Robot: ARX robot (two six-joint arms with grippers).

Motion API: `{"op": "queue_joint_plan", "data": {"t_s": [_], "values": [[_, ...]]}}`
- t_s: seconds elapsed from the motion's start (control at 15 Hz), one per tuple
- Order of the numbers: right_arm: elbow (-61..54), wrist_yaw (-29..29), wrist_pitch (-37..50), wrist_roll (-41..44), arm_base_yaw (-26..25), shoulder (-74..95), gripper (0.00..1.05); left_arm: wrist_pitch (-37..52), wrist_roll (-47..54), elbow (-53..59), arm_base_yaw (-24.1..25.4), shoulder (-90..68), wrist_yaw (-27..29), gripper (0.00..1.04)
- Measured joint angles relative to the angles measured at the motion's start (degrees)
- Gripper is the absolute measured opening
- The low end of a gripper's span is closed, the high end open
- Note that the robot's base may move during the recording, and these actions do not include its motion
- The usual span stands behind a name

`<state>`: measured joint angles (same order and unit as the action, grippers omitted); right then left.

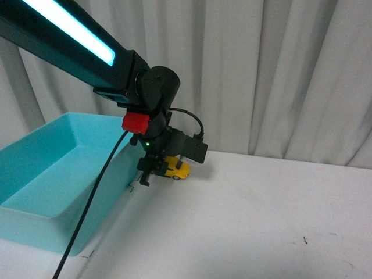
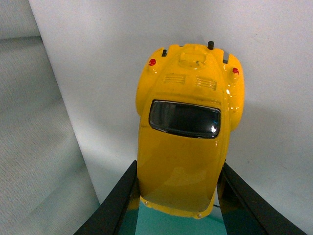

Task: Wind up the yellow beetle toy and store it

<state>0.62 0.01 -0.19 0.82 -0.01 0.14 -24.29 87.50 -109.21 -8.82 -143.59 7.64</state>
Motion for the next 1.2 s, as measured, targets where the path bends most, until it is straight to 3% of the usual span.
{"op": "queue_joint_plan", "data": {"t_s": [0.13, 0.2, 0.27, 0.47, 0.67, 0.8, 0.86, 1.0, 1.2], "values": [[0.0, 0.0, 0.0, 0.0, 0.0, 0.0, 0.98, -0.1, 1.7, 0.0, -0.2, 0.3, -0.9, 0.4], [0.0, 0.0, 0.0, 0.0, 0.0, 0.0, 0.98, 0.3, 1.6, 0.8, -0.9, 1.2, -3.9, 0.4], [0.0, 0.0, 0.0, 0.0, 0.0, 0.0, 0.98, 0.4, -3.6, 4.7, -2.6, 5.2, -8.9, 0.39], [0.0, 0.0, 0.0, 0.0, 0.0, 0.0, 0.98, 8.6, -13.4, 13.2, -4.4, 17.5, -16.3, 0.39], [0.0, 0.0, 0.0, 0.0, 0.0, 0.0, 0.98, 20.6, -26.6, 24.2, -2.0, 34.5, -22.6, 0.39], [0.0, 0.0, 0.0, 0.0, 0.0, 0.0, 0.98, 29.7, -37.7, 31.1, 2.8, 42.7, -20.1, 0.39], [0.0, 0.0, 0.0, 0.0, 0.0, 0.0, 0.98, 30.7, -43.3, 33.7, 5.3, 45.6, -16.0, 0.39], [0.0, 0.0, 0.0, 0.0, 0.0, 0.0, 0.98, 25.7, -56.3, 38.7, 11.4, 48.5, -8.1, 0.39], [0.0, 0.0, 0.0, 0.0, 0.0, 0.0, 0.98, 20.8, -67.1, 42.4, 16.1, 45.0, -3.2, 0.39]]}}
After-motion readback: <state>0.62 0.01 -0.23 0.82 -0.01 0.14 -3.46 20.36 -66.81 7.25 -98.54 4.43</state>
